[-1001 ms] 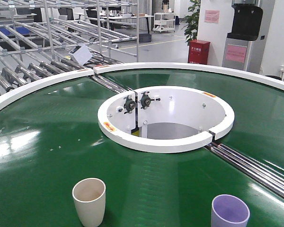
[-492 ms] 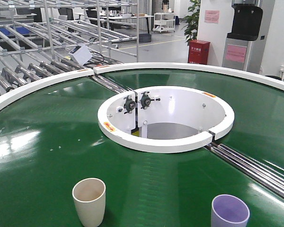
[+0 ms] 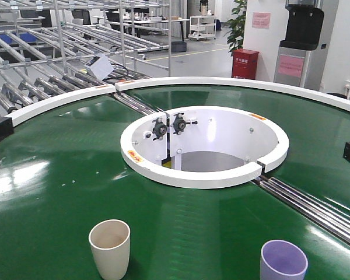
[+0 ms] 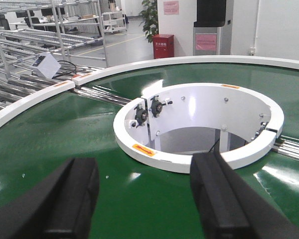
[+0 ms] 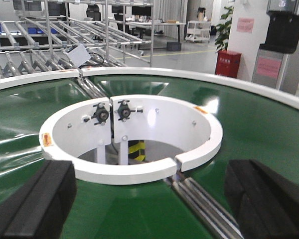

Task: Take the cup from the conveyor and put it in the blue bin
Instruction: 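Lower left gripper to beige cup and right gripper to lavender cup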

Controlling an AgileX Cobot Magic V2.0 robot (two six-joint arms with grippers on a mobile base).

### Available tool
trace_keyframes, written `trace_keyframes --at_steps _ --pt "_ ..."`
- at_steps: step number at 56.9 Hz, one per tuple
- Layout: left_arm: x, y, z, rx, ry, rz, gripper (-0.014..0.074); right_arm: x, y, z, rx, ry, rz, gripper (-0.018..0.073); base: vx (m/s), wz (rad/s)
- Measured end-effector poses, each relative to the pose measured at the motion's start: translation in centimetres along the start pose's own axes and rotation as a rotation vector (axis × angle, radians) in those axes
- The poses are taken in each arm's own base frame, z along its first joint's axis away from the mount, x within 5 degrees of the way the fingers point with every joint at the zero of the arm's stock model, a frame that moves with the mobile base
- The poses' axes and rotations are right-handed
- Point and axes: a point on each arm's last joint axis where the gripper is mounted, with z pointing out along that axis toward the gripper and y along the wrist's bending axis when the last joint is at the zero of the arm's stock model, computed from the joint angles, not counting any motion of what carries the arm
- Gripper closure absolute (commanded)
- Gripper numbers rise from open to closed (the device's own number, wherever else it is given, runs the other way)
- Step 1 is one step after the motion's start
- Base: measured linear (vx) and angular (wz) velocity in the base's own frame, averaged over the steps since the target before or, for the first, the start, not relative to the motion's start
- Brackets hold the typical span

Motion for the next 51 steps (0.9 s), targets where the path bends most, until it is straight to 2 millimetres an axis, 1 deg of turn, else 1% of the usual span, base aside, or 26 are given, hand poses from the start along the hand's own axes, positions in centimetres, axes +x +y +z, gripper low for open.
trace_keyframes --at_steps 5,8,10,13,15,16,17,19,22,23,26,30,34,37,41,45,51 --pt "0.0 0.0 0.4 0.002 0.060 0.005 0.0064 0.0 0.2 0.4 -0.022 0.085 0.026 -0.0019 0.00 0.00" --pt "-0.1 0.0 1.1 0.004 0.104 0.011 0.0064 -0.4 0.4 1.0 -0.039 0.160 0.042 -0.0004 0.00 0.00" --pt "-0.6 0.0 1.6 0.006 0.138 0.014 0.0064 -0.8 0.5 1.6 -0.052 0.216 0.056 -0.0001 0.00 0.00" --pt "-1.4 0.0 2.9 0.009 0.184 0.017 0.0064 -1.7 0.6 2.7 -0.062 0.276 0.084 -0.0001 0.00 0.00" --pt "-1.7 0.0 3.9 0.010 0.226 0.017 0.0064 -2.0 0.7 3.6 -0.067 0.323 0.098 -0.0001 0.00 0.00" --pt "-1.5 -0.1 4.6 0.012 0.263 0.017 0.0064 -1.8 0.7 4.2 -0.067 0.362 0.101 -0.0001 0.00 0.00" --pt "-1.9 -0.1 5.2 0.013 0.283 0.017 0.0064 -2.0 0.7 4.5 -0.067 0.383 0.104 -0.0001 0.00 0.00" --pt "-1.5 -0.1 6.7 0.015 0.357 0.017 0.0064 -2.0 0.6 5.5 -0.063 0.434 0.107 -0.0001 0.00 0.00" --pt "-1.2 -0.1 8.3 0.018 0.437 0.017 0.0064 -1.7 0.5 7.0 -0.047 0.515 0.108 -0.0001 0.00 0.00" --pt "-0.8 -0.1 9.2 0.019 0.461 0.017 0.0064 -1.4 0.4 7.6 -0.038 0.546 0.106 -0.0001 0.00 0.00" --pt "0.4 -0.1 10.9 0.025 0.547 0.010 0.0064 -0.5 0.1 9.0 -0.010 0.628 0.095 -0.0001 0.00 0.00" --pt "2.6 -0.3 13.2 0.038 0.644 -0.013 0.0064 1.2 -0.3 10.6 0.027 0.732 0.070 -0.0001 0.00 0.00" --pt "5.1 -0.5 15.3 0.056 0.732 -0.042 0.0064 3.0 -0.6 11.7 0.053 0.836 0.051 -0.0001 0.00 0.00" --pt "7.0 -0.6 16.6 0.068 0.791 -0.059 0.0064 4.0 -0.8 12.3 0.063 0.888 0.038 -0.0001 0.00 0.00" --pt "8.9 -0.8 17.9 0.083 0.844 -0.077 0.0064 5.0 -0.9 13.1 0.067 0.935 0.037 -0.0001 0.00 0.00" --pt "10.6 -0.9 18.9 0.092 0.889 -0.097 0.0064 5.6 -0.9 13.5 0.067 0.955 0.037 -0.0001 0.00 0.00" --pt "12.3 -1.1 20.0 0.098 0.922 -0.117 0.0064 6.2 -0.9 14.1 0.067 0.972 0.037 -0.0001 0.00 0.00"
